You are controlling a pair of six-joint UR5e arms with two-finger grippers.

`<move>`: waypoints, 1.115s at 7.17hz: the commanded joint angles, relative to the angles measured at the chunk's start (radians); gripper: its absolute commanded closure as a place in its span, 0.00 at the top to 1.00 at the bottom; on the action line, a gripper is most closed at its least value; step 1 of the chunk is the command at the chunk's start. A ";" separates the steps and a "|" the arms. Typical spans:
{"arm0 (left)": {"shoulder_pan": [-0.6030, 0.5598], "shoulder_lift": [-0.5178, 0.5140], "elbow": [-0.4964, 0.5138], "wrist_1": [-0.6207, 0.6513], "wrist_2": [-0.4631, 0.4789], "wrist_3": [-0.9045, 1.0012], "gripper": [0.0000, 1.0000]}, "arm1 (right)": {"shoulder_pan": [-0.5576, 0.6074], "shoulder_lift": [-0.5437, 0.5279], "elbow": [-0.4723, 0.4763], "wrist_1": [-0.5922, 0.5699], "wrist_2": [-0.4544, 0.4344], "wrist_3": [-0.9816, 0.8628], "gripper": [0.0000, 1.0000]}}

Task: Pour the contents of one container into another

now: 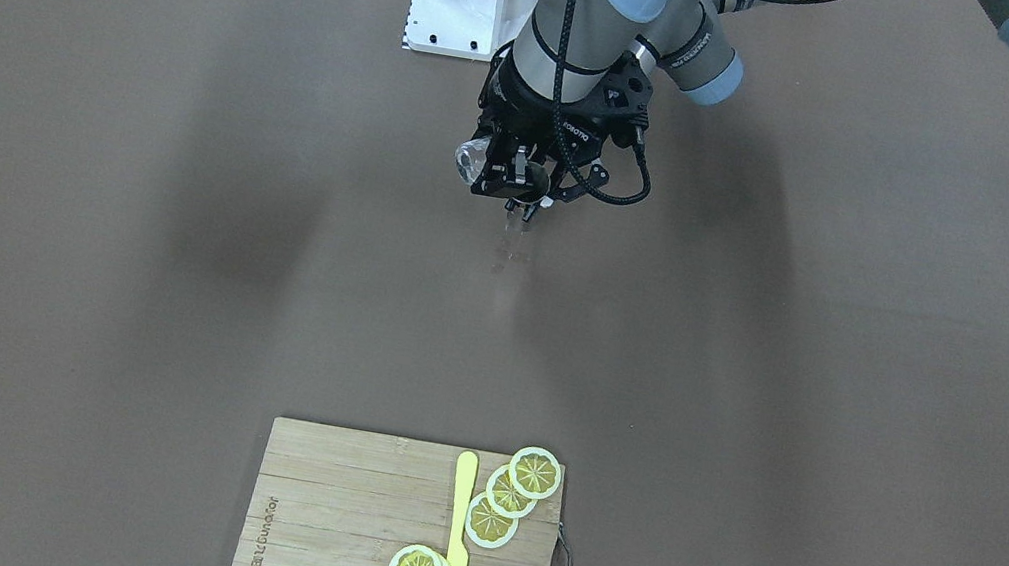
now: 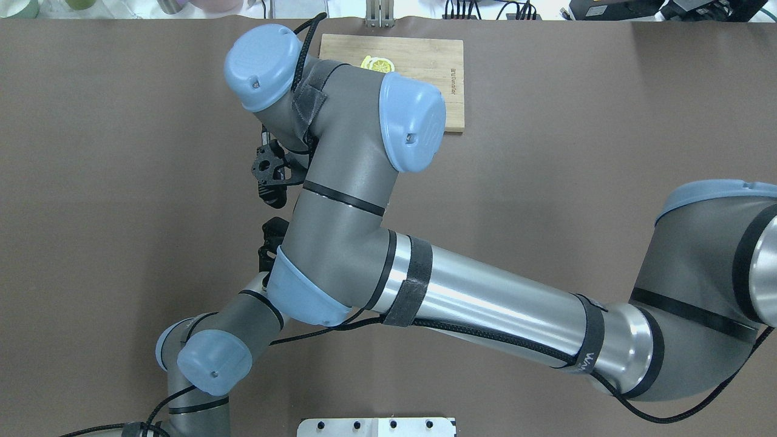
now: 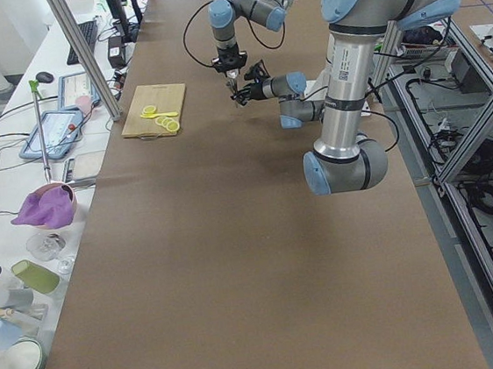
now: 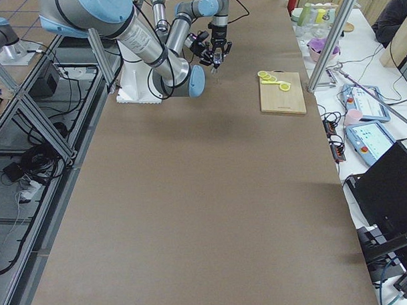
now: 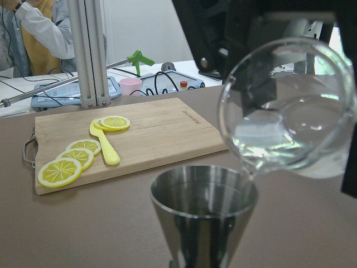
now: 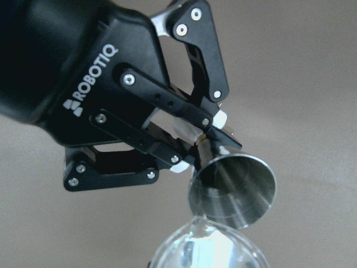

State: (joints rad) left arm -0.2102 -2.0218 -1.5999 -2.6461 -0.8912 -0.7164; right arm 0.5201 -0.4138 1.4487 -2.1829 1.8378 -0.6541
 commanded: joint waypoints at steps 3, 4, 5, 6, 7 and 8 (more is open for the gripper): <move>0.000 0.002 -0.005 0.000 0.000 0.000 0.00 | -0.002 0.020 -0.025 -0.012 -0.011 -0.012 0.00; 0.000 0.002 -0.005 0.000 0.000 0.000 0.00 | 0.000 0.027 -0.033 -0.014 -0.011 -0.021 0.00; 0.000 0.002 -0.005 0.000 0.000 0.000 0.00 | -0.002 0.027 -0.033 -0.014 -0.011 -0.022 0.00; 0.000 0.002 -0.006 0.000 0.000 0.000 0.00 | -0.002 0.026 -0.033 -0.014 -0.014 -0.027 0.00; 0.000 0.002 -0.006 0.000 0.000 0.000 0.00 | 0.000 0.018 -0.019 -0.006 -0.014 -0.027 0.00; 0.000 0.003 -0.006 0.000 0.000 0.000 0.00 | 0.001 0.007 0.007 0.000 -0.012 -0.018 0.00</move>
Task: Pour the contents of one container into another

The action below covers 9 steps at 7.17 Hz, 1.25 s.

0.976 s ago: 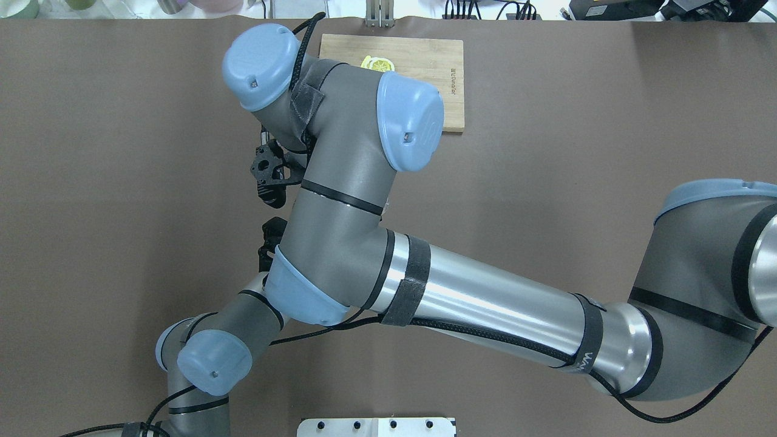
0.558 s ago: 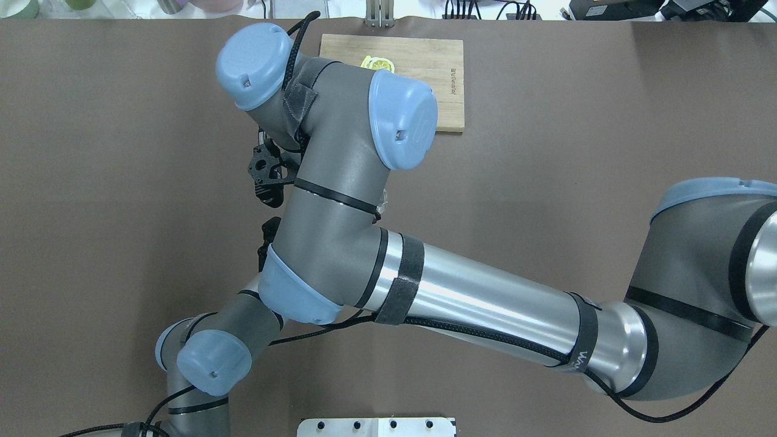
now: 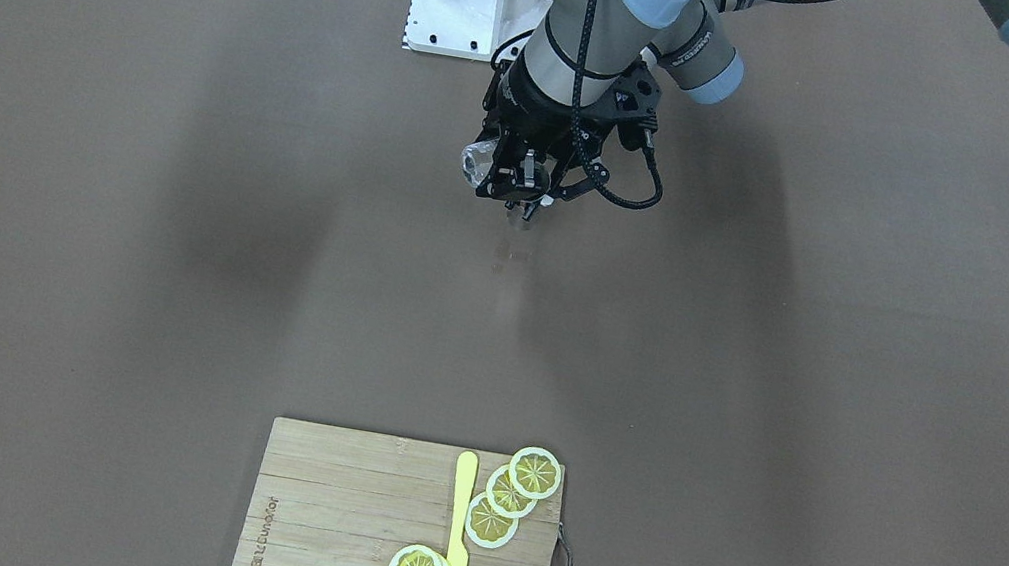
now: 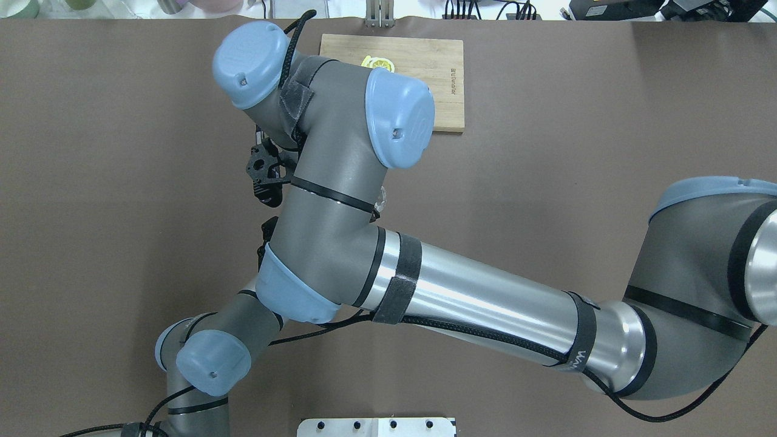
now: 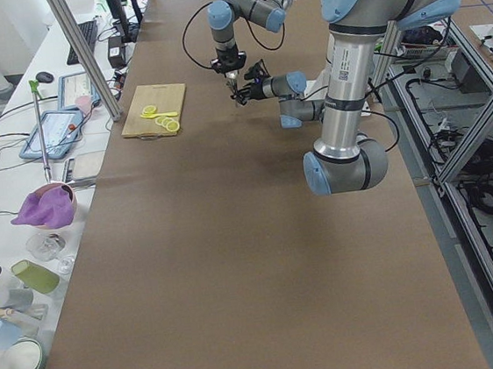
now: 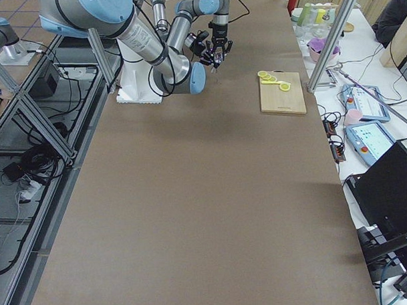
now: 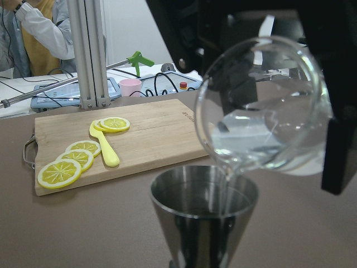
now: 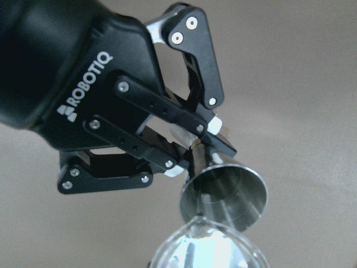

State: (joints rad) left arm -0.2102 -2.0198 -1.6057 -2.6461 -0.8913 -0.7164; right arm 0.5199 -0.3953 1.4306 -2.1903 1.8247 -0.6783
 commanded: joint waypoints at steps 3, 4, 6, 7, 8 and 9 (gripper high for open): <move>0.000 0.001 -0.002 0.000 0.000 0.000 0.00 | 0.012 -0.079 0.126 0.077 0.005 0.038 0.00; 0.000 0.001 -0.005 0.000 0.000 0.000 0.00 | 0.014 -0.100 0.157 0.096 0.005 0.049 0.00; 0.000 0.003 -0.005 0.000 0.000 0.000 0.00 | 0.038 -0.176 0.258 0.180 0.007 0.057 0.00; 0.000 0.003 -0.005 0.000 0.000 0.000 0.00 | 0.061 -0.225 0.313 0.217 0.015 0.083 0.00; 0.000 0.003 -0.005 -0.002 0.000 0.000 0.00 | 0.087 -0.278 0.359 0.281 0.045 0.115 0.00; 0.000 0.015 -0.008 -0.003 0.000 0.000 0.00 | 0.125 -0.345 0.414 0.334 0.077 0.155 0.00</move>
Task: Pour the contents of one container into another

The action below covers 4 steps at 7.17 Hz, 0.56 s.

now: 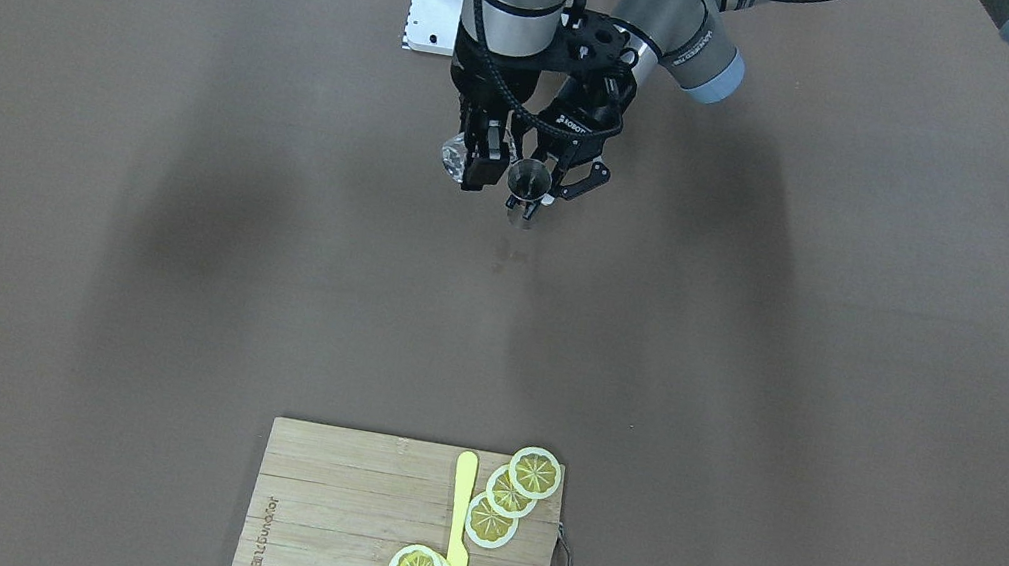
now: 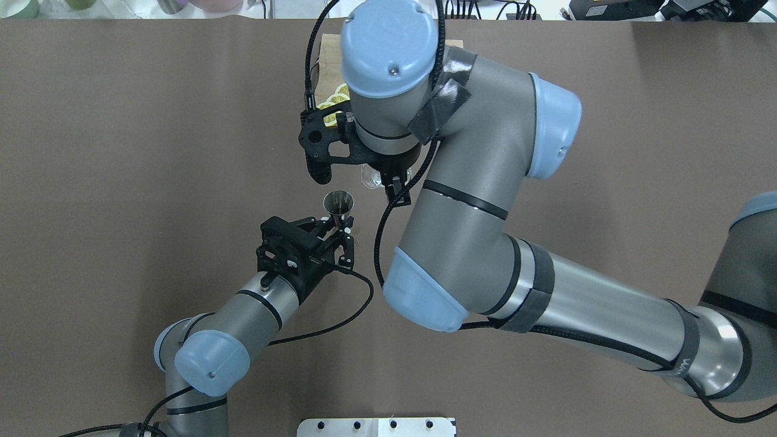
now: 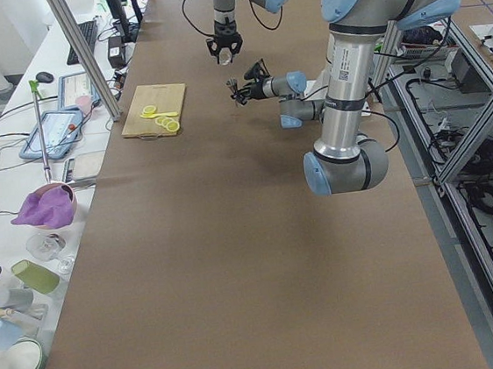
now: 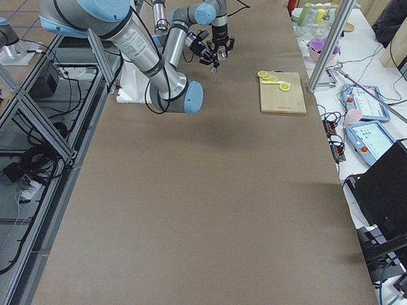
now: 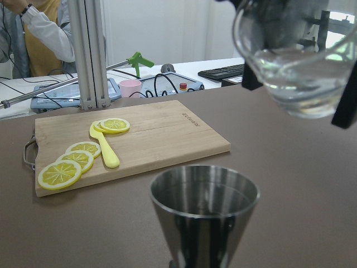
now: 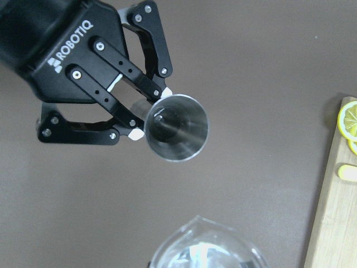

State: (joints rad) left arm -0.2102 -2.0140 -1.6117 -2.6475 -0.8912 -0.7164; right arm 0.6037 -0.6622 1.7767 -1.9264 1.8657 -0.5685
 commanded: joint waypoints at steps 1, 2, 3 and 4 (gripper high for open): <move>0.000 0.027 -0.010 -0.011 -0.002 0.000 0.00 | 0.074 -0.170 0.149 0.102 0.068 0.050 0.00; 0.000 0.059 -0.022 -0.028 -0.003 0.000 0.00 | 0.131 -0.257 0.197 0.189 0.132 0.050 0.00; 0.000 0.090 -0.023 -0.054 -0.005 0.002 0.00 | 0.192 -0.322 0.205 0.257 0.210 0.047 0.00; 0.000 0.133 -0.037 -0.095 -0.006 0.002 0.00 | 0.221 -0.379 0.201 0.344 0.240 0.041 0.00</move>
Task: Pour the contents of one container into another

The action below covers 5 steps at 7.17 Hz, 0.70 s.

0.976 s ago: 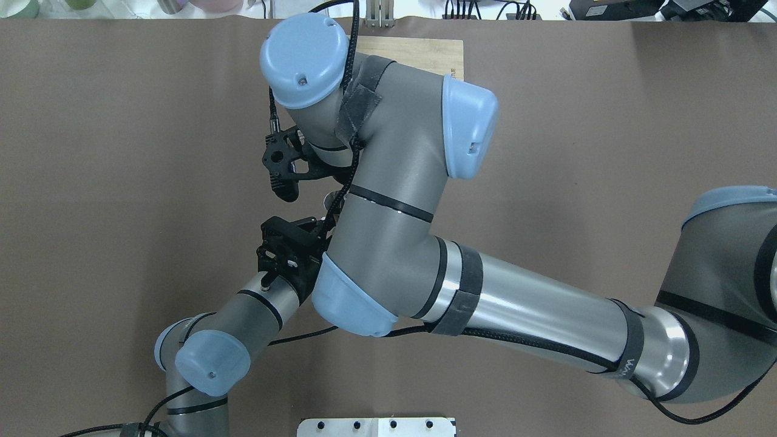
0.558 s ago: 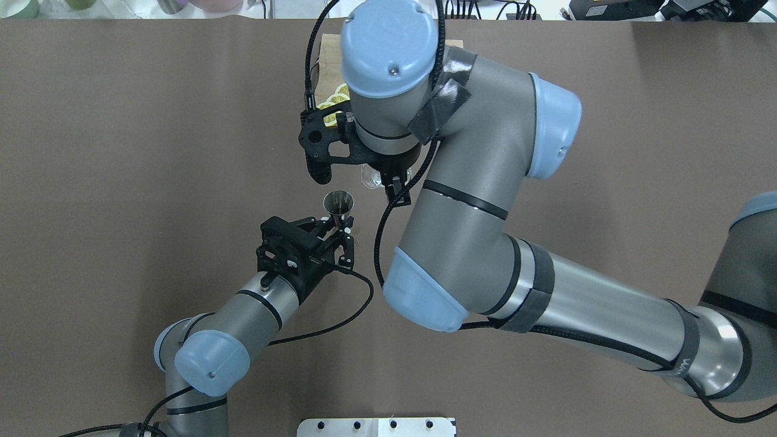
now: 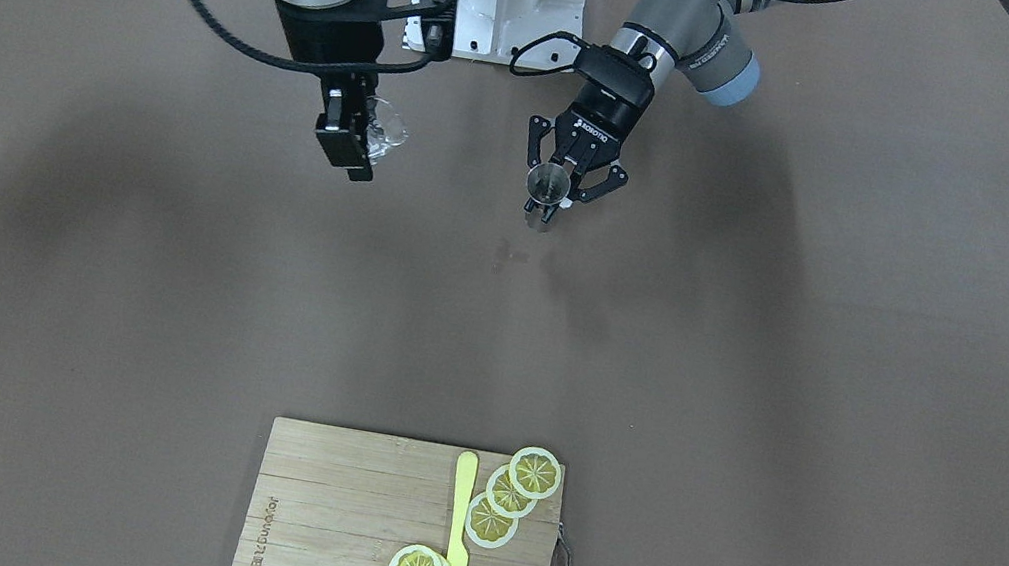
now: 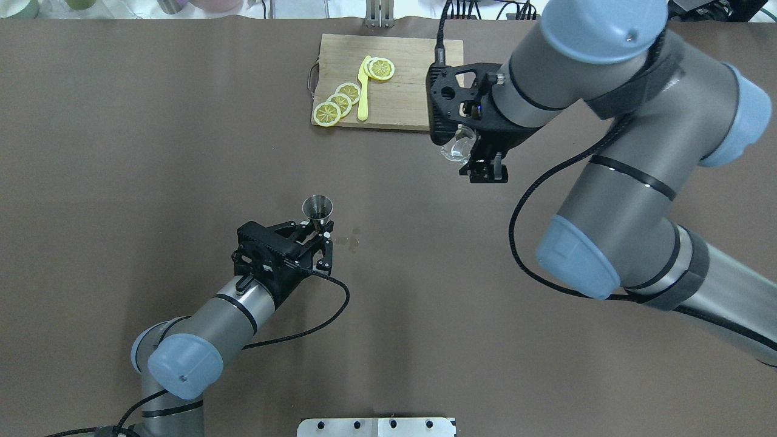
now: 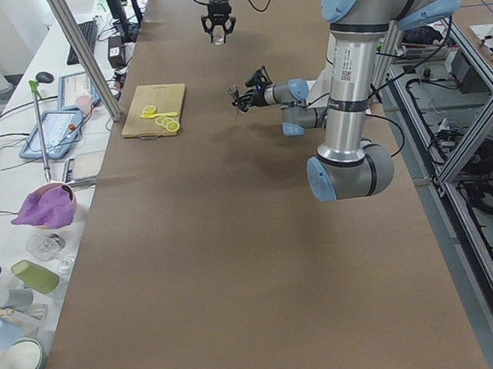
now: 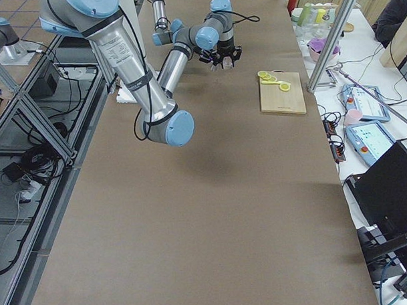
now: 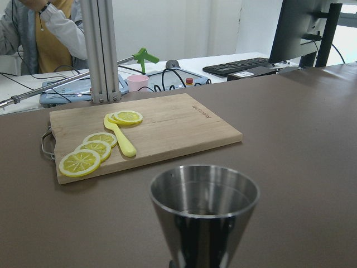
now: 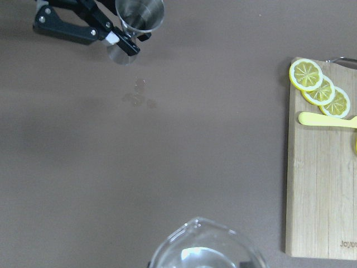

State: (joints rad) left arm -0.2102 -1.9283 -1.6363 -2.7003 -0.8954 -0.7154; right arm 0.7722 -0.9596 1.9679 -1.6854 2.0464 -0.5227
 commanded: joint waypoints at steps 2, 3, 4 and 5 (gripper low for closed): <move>-0.001 0.129 -0.036 -0.069 0.001 0.001 0.00 | 0.073 -0.177 -0.038 0.306 0.066 -0.002 0.00; -0.009 0.161 -0.039 -0.072 0.003 -0.001 0.00 | 0.093 -0.179 -0.081 0.359 0.092 -0.002 0.00; -0.018 0.195 -0.039 -0.110 0.007 -0.001 0.00 | 0.102 -0.197 -0.118 0.428 0.103 0.000 0.00; -0.020 0.228 -0.039 -0.133 0.056 -0.001 0.00 | 0.117 -0.235 -0.165 0.546 0.132 0.006 0.00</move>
State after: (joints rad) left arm -0.2251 -1.7418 -1.6743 -2.8025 -0.8780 -0.7162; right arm 0.8720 -1.1575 1.8575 -1.2622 2.1490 -0.5223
